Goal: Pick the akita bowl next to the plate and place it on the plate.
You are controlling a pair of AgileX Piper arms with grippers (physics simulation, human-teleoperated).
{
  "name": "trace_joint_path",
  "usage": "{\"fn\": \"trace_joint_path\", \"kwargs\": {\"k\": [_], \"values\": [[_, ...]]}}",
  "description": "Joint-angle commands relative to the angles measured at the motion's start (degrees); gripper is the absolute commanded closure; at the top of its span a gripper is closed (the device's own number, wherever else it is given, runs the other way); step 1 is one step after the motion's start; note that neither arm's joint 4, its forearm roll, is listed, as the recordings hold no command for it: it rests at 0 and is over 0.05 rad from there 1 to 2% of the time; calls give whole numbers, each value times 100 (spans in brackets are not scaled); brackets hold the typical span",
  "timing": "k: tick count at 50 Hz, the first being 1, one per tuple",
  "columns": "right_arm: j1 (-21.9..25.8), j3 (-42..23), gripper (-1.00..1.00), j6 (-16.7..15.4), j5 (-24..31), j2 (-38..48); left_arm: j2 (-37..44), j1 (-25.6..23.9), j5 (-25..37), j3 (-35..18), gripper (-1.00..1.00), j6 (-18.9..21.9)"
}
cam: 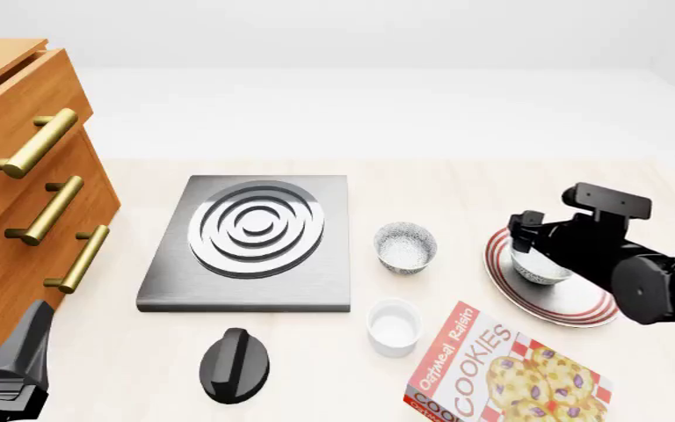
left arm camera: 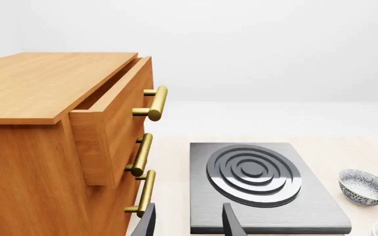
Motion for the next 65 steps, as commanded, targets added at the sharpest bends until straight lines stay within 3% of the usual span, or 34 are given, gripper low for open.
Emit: {"fn": "trace_joint_path", "kwargs": {"k": [1,28,38,42,65], "values": [[193,-5,-100,33,3,-37,0,0,0,0,-100,0],[1046,259,-100,4,-109,-396,0,0,0,0,-100,0],[1769,434,-100,-176,13,-995,0,0,0,0,-100,0],[1834,459,-100,-164,15,-1028,0,0,0,0,-100,0],[3264,732,-100,-95,250,-1877,0,0,0,0,-100,0]]}}
